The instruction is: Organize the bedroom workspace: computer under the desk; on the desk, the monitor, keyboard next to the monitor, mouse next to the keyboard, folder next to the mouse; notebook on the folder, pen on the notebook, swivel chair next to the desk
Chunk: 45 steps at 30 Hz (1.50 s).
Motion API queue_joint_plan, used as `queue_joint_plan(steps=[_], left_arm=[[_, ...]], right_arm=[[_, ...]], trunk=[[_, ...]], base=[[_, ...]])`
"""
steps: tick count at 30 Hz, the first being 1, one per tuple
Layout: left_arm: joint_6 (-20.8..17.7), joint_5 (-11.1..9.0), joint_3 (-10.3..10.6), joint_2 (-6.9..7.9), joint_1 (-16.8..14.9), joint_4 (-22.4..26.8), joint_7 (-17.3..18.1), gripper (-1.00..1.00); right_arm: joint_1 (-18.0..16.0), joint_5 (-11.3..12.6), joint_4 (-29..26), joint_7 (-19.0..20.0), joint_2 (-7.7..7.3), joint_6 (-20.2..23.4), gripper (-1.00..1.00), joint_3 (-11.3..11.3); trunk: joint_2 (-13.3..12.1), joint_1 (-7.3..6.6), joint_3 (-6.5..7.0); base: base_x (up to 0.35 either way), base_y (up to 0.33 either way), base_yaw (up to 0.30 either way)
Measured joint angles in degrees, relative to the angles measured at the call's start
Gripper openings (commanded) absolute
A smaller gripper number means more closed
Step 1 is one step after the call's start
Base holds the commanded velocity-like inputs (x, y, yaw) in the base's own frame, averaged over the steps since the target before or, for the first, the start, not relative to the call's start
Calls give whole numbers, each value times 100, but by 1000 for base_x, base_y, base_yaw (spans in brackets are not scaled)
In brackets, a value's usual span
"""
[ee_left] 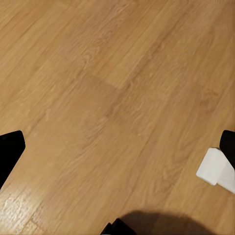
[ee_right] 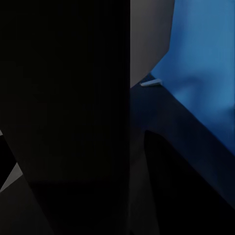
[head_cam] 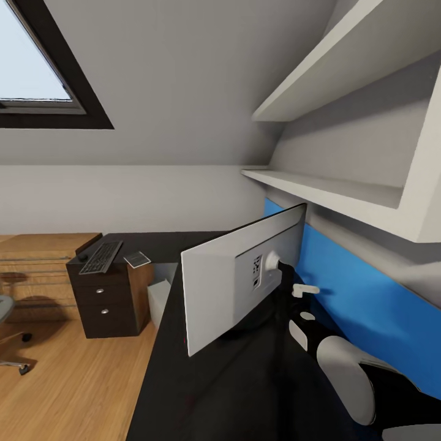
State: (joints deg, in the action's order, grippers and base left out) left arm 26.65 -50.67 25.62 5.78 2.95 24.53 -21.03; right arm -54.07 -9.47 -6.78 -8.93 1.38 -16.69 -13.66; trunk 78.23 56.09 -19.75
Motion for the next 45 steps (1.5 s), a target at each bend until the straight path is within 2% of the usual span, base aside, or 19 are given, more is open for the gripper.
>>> queue_joint_plan(steps=[15,39,45], left_arm=[[0,0,0,-4,1,0,-1,100],[-1,-9,-7,6,0,-1,-1,100],[5,-6,-6,6,-2,-2,1,100]], right_arm=[[-1,-6,-3,0,0,0,-100,4],[-1,-29,0,3,2,3,-100,-17],[-1,-35,7,309,3,6,-100,25]], trunk=[[0,-1,0],[0,0,0],[0,0,0]], base=[[129,0,0],[-27,-38,0],[0,-236,0]])
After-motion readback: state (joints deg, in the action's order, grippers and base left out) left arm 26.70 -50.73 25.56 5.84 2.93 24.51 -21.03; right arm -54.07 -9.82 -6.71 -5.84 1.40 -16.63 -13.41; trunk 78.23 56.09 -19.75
